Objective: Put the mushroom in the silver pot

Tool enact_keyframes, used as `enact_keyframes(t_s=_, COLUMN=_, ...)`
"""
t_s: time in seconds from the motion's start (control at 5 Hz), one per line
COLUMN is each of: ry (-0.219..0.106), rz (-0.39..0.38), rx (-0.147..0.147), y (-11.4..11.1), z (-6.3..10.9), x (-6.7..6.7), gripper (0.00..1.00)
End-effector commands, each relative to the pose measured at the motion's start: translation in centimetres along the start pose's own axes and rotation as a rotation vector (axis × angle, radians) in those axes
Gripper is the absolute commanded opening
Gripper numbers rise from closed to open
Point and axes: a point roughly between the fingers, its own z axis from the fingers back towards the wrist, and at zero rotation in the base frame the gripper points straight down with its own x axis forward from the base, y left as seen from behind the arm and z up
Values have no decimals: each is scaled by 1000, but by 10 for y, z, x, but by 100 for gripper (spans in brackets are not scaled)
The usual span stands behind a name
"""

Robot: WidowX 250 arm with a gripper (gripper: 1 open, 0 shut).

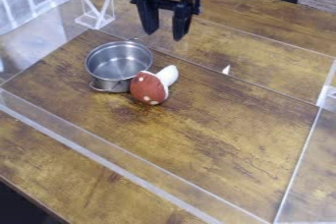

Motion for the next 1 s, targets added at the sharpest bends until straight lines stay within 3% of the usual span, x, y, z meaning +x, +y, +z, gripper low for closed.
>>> enact_keyframes(t_s=0.0, ry=-52, rz=-17, rx=10, y=-10, z=13, x=3, gripper=100)
enact_keyframes(t_s=0.4, ry=-18, rz=15, rx=19, y=-14, z=-7, x=-11, gripper=100)
enact_keyframes(t_s=0.8, ry=-26, rz=-45, rx=8, y=-10, z=-21, x=7, gripper=100)
